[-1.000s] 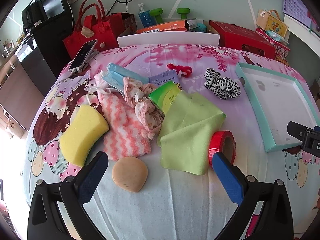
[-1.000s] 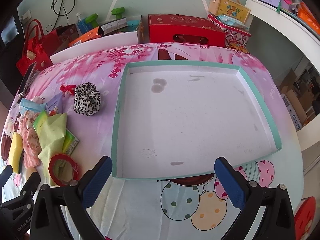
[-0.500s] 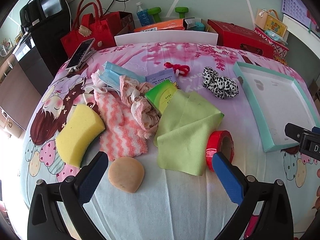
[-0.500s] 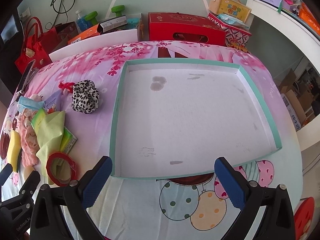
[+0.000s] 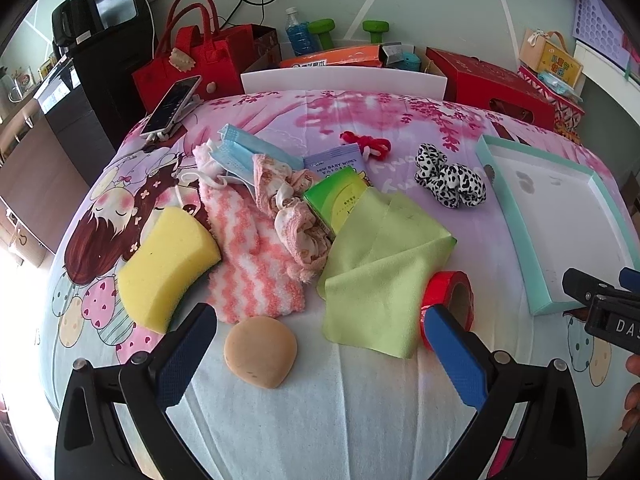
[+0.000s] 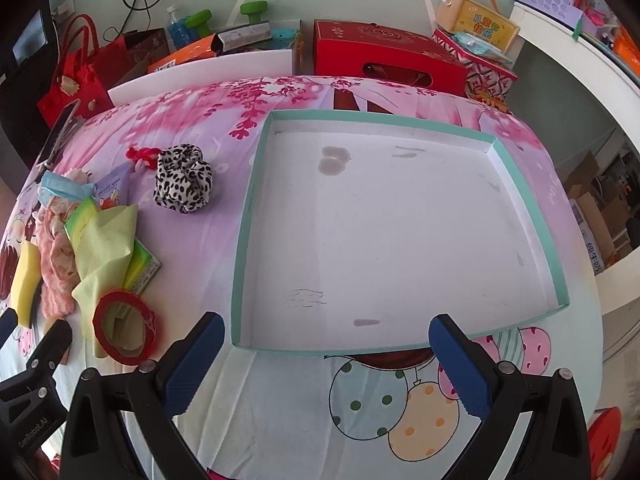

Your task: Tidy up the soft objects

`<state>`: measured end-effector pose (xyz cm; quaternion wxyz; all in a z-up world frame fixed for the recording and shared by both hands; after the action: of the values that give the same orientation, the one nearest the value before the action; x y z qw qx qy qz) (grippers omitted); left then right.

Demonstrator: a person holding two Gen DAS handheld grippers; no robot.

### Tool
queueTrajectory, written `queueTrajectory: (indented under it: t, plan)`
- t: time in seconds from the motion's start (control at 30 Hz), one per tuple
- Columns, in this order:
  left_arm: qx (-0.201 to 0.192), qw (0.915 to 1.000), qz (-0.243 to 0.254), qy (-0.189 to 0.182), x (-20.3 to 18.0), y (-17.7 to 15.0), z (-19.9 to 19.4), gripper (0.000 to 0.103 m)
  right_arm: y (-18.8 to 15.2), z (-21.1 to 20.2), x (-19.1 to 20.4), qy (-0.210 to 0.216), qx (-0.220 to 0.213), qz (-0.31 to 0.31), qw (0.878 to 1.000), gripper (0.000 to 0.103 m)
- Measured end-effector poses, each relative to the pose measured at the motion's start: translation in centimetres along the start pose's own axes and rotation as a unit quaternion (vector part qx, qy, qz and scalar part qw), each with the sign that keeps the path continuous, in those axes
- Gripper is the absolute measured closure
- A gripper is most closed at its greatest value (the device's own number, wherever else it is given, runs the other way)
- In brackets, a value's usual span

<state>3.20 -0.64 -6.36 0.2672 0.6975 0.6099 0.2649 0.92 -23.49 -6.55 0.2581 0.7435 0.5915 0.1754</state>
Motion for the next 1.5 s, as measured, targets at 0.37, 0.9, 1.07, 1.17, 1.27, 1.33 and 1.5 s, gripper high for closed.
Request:
queueTrajectory:
  t: [0.37,0.9,1.07,1.17,1.27,1.33,1.5]
  plan:
    - [0.001,1.0,-0.005,0.001,0.0,0.0,0.1,0.0,-0.1,0.1,0.1,0.0,0.002,-0.003,1.0,0.0]
    - [0.002,1.0,-0.007,0.003,-0.4,-0.1,0.2,0.0,-0.2,0.2,0.4,0.0,0.003,-0.006,1.0,0.0]
    - [0.004,1.0,-0.006,0.003,-0.5,-0.2,0.2,0.0,-0.1,0.1,0.4,0.001,0.003,-0.006,1.0,0.0]
    - [0.005,1.0,-0.006,0.002,-0.6,-0.2,0.3,0.0,-0.1,0.2,0.7,0.003,0.002,-0.008,1.0,0.0]
    - [0.007,0.9998,-0.019,-0.001,0.0,-0.1,0.3,0.0,-0.1,0.0,0.8,0.007,0.001,-0.009,1.0,0.0]
    - [0.01,0.9991,-0.042,-0.003,1.0,0.0,0.3,0.0,0.1,-0.3,1.1,0.018,-0.005,-0.008,1.0,0.0]
    - [0.03,0.9965,-0.078,0.002,3.8,-0.1,0.3,0.0,0.4,-0.8,3.4,0.058,-0.014,-0.024,0.998,0.0]
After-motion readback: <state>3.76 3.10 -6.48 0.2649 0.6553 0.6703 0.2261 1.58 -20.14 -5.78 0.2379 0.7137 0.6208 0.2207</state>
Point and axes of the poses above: each gripper's, at about its wrist camera, not at the fingertips, and z roughly the way its jaws point, x to its left, y to its top, the point moved 4 cm from there along z, roughly the way its jaws point, and after that the axes turned 10 degrees about -x, right-handed, at the moved point
